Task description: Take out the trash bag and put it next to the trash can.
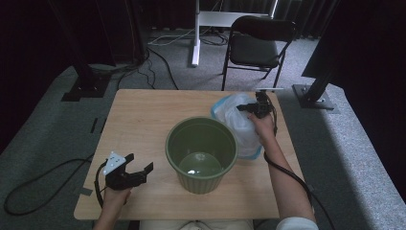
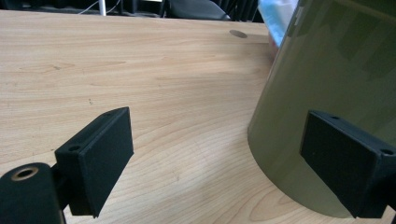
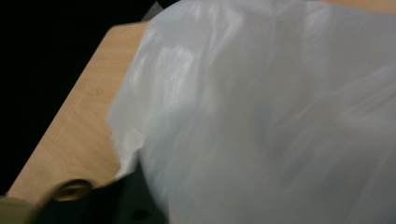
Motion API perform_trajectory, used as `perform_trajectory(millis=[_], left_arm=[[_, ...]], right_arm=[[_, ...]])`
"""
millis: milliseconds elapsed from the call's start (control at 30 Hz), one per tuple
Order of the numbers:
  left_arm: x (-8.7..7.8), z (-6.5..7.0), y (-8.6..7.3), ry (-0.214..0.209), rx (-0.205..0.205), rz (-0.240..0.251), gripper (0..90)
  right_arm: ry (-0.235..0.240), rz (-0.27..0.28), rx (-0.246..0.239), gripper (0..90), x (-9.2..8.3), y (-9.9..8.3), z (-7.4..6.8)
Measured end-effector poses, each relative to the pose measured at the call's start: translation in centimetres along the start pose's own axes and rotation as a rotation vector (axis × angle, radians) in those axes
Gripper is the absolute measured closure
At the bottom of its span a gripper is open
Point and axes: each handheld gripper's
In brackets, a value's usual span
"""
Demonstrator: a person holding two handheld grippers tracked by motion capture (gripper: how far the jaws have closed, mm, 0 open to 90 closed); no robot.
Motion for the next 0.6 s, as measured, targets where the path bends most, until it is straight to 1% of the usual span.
perform_trajectory(millis=[33, 100, 167, 200, 233, 267, 300, 333, 367, 400, 433, 467, 500, 567, 600], left_arm=[[0.0, 0.0, 0.0, -0.001, 0.001, -0.004, 10.3], [0.0, 0.0, -0.2, 0.0, 0.0, -0.002, 10.3], [0.0, -0.1, -0.3, 0.002, -0.003, -0.005, 10.3], [0.0, -0.1, -0.3, 0.002, -0.003, -0.005, 10.3], [0.0, -0.2, -0.5, 0.003, -0.004, -0.011, 10.3], [-0.1, -0.3, -0.5, 0.003, -0.004, -0.011, 10.3], [-0.1, -0.3, -0.5, 0.004, -0.004, -0.013, 10.3], [-0.1, -0.4, -0.6, 0.009, -0.003, -0.017, 10.3], [-0.2, -0.5, -0.6, 0.008, -0.003, -0.019, 10.3], [-0.2, -0.5, -0.6, 0.008, -0.003, -0.019, 10.3], [-0.3, -0.7, -0.7, 0.017, 0.005, -0.024, 10.3], [-0.4, -0.8, -0.8, 0.015, 0.008, -0.024, 10.3], [-0.5, -0.9, -0.9, 0.009, 0.007, -0.028, 10.3], [-0.5, -1.1, -1.3, 0.011, 0.027, -0.028, 10.3], [-0.5, -1.1, -1.3, 0.011, 0.027, -0.028, 10.3]], right_arm=[[-0.018, -0.004, -0.011, 52.9, -0.1, -0.1, -0.1], [-0.035, -0.009, -0.02, 44.4, -0.4, -0.2, -0.3], [-0.028, -0.008, -0.019, 34.9, -0.7, -0.3, -0.4], [-0.028, -0.008, -0.019, 34.9, -0.7, -0.3, -0.4], [-0.037, -0.008, -0.019, 28.2, -0.9, -0.3, -0.5], [-0.01, -0.002, -0.033, 14.6, -1.5, -0.3, -0.6], [-0.015, 0.003, -0.03, 14.0, -1.8, -0.2, -0.7], [-0.028, 0.006, -0.038, 12.8, -2.1, -0.3, -0.9], [-0.022, 0.003, -0.059, 11.9, -2.4, -0.3, -1.0], [-0.022, 0.003, -0.059, 11.9, -2.4, -0.3, -1.0], [-0.035, 0.006, -0.075, 11.9, -2.8, -0.3, -1.2], [-0.023, 0.019, -0.098, 11.9, -3.5, -0.7, -1.4], [-0.025, 0.031, -0.115, 11.9, -3.8, -0.9, -1.5], [-0.022, 0.064, -0.15, 11.9, -4.5, -1.7, -1.6], [-0.022, 0.064, -0.15, 11.9, -4.5, -1.7, -1.6]])
Point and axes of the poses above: each handheld gripper's, and its own axes: x roughly forward along the jaws, y roughly out of its top, z roughly to its right, and after that the axes turned 6 degrees about z, right-handed
